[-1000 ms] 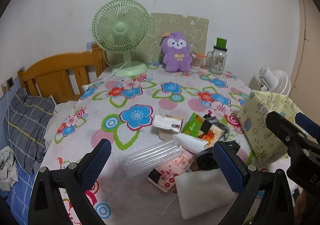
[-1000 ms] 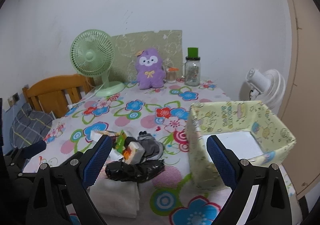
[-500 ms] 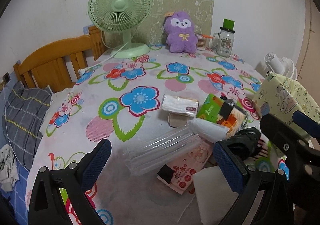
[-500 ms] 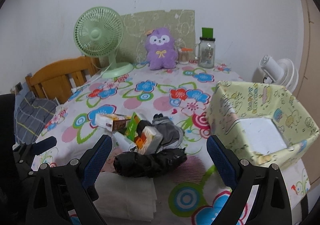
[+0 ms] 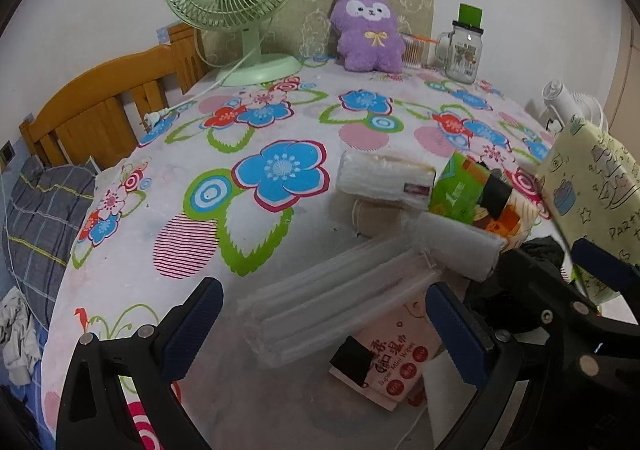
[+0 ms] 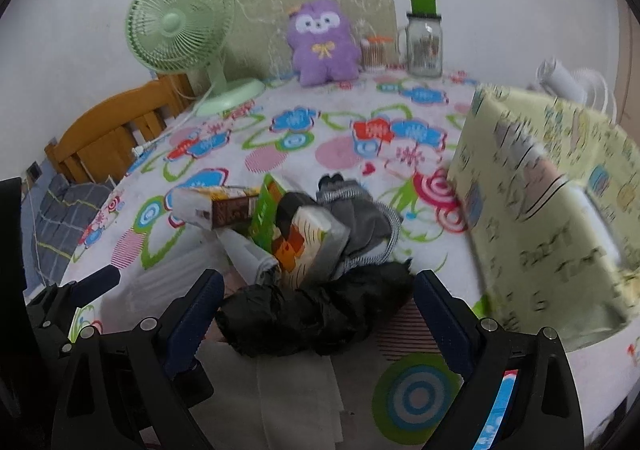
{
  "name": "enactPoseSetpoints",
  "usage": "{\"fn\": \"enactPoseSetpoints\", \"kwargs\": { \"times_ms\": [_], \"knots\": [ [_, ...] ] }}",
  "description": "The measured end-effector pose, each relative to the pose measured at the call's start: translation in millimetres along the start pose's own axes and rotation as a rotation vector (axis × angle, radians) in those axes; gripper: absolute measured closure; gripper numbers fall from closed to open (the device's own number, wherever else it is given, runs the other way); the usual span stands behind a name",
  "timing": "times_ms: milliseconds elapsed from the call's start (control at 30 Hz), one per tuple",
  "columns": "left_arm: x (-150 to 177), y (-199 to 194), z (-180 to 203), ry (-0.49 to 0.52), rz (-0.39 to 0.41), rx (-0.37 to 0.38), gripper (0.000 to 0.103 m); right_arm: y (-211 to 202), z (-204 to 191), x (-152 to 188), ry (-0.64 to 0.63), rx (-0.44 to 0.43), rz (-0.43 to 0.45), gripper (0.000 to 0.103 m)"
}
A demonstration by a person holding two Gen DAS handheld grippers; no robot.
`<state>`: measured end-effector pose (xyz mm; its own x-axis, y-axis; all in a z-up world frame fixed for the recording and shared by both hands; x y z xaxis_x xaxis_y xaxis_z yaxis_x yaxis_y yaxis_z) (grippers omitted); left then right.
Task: Organize soft objects
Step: 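Grasp the black cloth bundle with the right tool while the left tool grasps the clear plastic tube pack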
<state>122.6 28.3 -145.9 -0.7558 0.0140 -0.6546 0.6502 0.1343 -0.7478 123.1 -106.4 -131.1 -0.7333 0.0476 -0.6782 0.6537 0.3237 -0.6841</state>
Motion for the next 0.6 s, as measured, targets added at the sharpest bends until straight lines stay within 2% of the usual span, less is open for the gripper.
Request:
{"fn": "enactPoseSetpoints", "kwargs": {
  "times_ms": [367, 433, 500, 600],
  "knots": [
    [-3, 13, 9, 0.052, -0.006, 0.018, 0.001, 16, 4, 2, 0.031, -0.003, -0.030, 0.007],
    [-3, 13, 11, 0.059, -0.003, 0.028, 0.008, 17, 3, 1, 0.024, -0.008, -0.032, 0.011],
    [-4, 12, 14, 0.068, -0.005, 0.063, 0.025, 18, 3, 1, 0.026, -0.020, -0.034, 0.015],
    [-4, 8, 21, 0.081, -0.004, 0.117, 0.044, 17, 2, 0, 0.025, -0.028, -0.036, 0.021]
  ]
}}
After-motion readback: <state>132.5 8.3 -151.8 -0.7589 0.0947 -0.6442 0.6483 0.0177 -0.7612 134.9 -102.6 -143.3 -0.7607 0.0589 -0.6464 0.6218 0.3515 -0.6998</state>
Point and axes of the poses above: each gripper's, at about its wrist camera, not at the fingertips, and y roughly the way its jaws point, z to its right, x to its underside, the point moved 4 cm from there along y, roughly the way its jaws point, and after that the axes turned 8 degrees about -x, right-handed, at the moved point
